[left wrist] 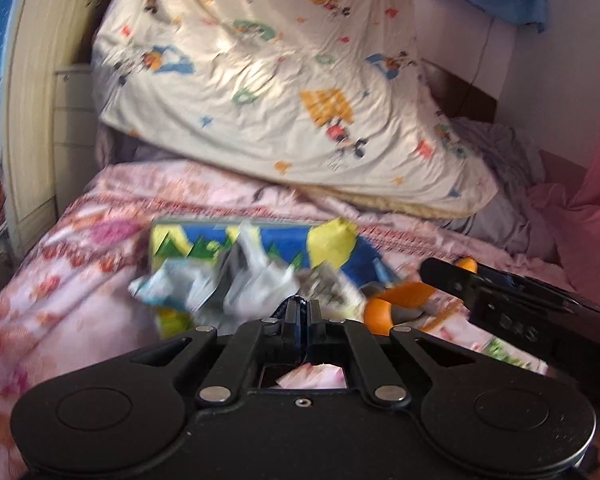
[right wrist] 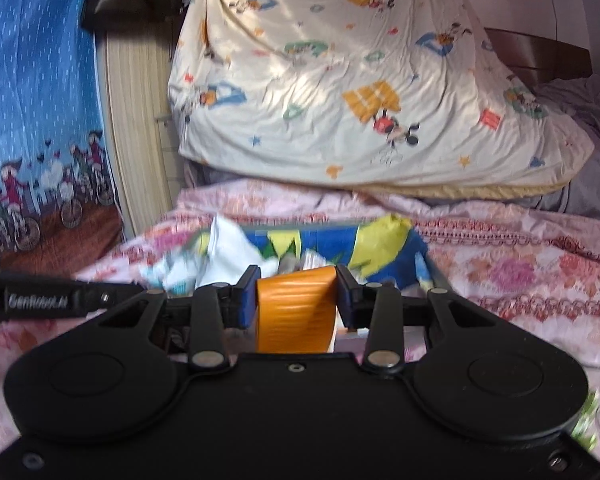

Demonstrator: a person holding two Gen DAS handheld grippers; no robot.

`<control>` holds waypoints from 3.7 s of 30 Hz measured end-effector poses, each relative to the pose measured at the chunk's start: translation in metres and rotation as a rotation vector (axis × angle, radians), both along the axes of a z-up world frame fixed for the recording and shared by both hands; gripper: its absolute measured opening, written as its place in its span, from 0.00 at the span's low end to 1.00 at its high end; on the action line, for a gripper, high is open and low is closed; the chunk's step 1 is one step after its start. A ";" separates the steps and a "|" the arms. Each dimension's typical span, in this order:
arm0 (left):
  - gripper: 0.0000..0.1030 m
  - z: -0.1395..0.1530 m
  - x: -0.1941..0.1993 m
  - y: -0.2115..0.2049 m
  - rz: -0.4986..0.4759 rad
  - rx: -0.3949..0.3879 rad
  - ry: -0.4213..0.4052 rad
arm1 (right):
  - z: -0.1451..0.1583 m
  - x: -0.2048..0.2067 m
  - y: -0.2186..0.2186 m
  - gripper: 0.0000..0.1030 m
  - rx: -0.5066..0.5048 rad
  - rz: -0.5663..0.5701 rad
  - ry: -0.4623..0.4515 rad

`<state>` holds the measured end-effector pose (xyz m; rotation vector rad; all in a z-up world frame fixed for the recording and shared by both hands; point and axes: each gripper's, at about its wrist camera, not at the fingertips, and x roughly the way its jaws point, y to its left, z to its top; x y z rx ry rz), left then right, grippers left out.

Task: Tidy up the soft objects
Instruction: 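Carry the striped sock and orange cylinder with both tools into the box, then open both tools to drop the sock and cylinder into the box, then withdraw both open tools up from the box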

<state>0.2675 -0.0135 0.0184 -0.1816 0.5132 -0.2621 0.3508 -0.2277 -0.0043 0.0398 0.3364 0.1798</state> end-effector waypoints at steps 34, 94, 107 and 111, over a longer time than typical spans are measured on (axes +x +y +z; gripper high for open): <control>0.01 -0.058 0.181 -0.096 0.036 -0.091 0.156 | -0.058 0.177 -0.134 0.30 0.474 -0.184 0.292; 0.98 0.089 -0.068 -0.017 0.211 -0.082 -0.222 | 0.126 -0.075 -0.047 0.99 0.069 -0.243 -0.065; 0.99 0.094 -0.134 -0.015 0.246 -0.065 -0.279 | 0.150 -0.186 -0.026 1.00 0.016 -0.254 -0.160; 0.99 0.093 -0.149 -0.013 0.258 -0.071 -0.287 | 0.151 -0.219 -0.020 1.00 0.011 -0.261 -0.181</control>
